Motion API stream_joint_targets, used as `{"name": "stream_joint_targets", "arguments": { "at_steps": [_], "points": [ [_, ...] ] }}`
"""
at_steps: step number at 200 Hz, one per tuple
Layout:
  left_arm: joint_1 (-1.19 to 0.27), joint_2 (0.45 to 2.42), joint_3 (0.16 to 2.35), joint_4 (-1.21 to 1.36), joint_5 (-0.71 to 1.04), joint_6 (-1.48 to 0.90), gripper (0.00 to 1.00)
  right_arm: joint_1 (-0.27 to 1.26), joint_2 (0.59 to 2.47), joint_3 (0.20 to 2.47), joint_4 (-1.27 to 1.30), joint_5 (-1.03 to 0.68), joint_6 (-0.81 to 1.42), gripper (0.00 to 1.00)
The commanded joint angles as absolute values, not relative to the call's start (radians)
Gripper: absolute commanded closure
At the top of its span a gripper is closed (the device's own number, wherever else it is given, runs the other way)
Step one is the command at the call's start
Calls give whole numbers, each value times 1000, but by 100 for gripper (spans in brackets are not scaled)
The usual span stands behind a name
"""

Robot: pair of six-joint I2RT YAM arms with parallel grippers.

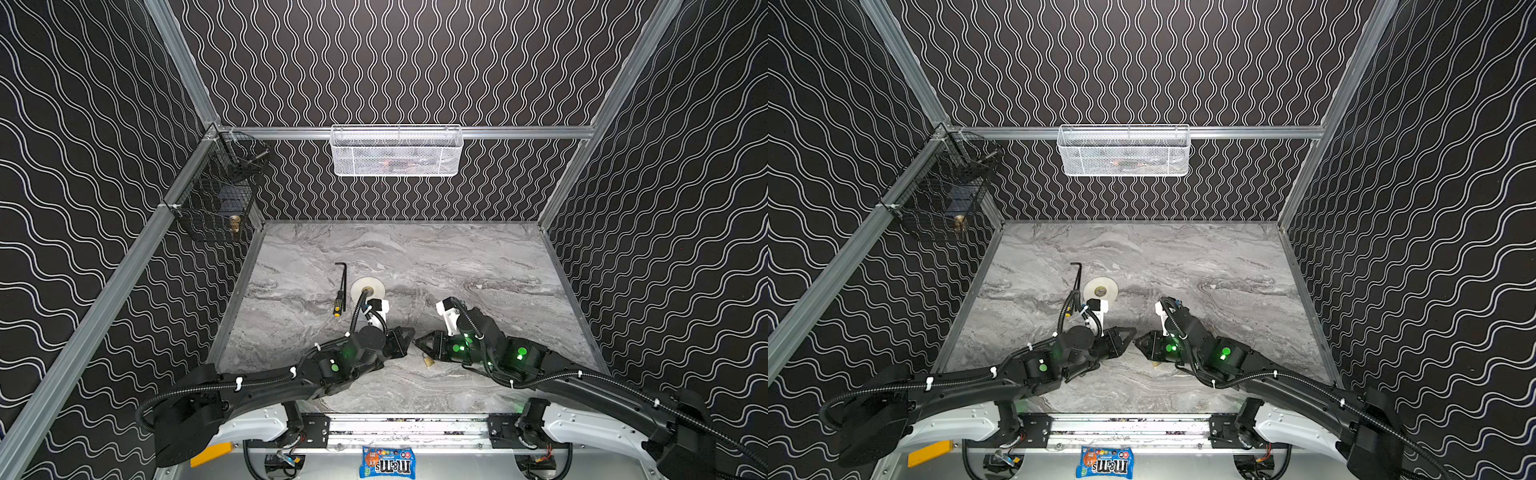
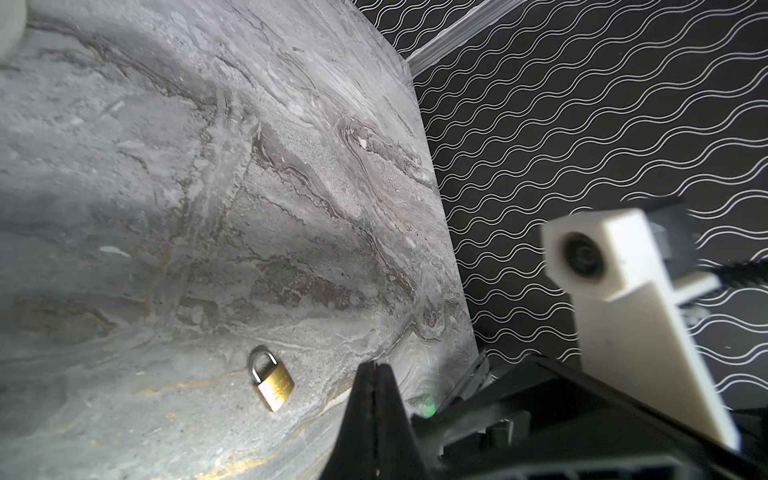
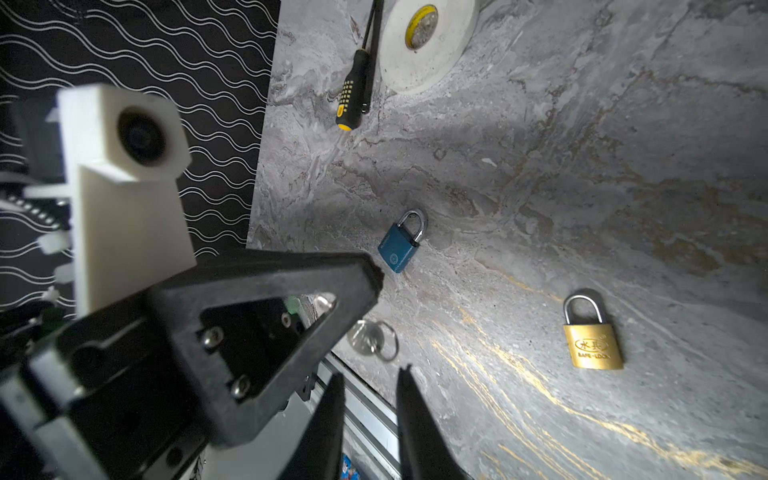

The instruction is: Unlock with the key

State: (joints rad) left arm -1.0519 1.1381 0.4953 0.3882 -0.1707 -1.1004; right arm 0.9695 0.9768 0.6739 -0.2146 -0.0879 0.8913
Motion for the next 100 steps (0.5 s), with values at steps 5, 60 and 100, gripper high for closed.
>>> {"name": "stream_joint_targets", "arguments": {
  "at_steps": [5, 60, 100],
  "points": [
    [-998, 1099, 498, 428, -85, -948, 100, 970, 926, 695, -216, -76, 792, 58],
    [-970, 998, 567, 357, 39, -641, 100, 921, 873, 756, -163, -330, 542, 44],
    [-965, 975, 583, 410, 97, -563, 100, 742, 878, 729, -58, -572, 543, 46]
  ]
}}
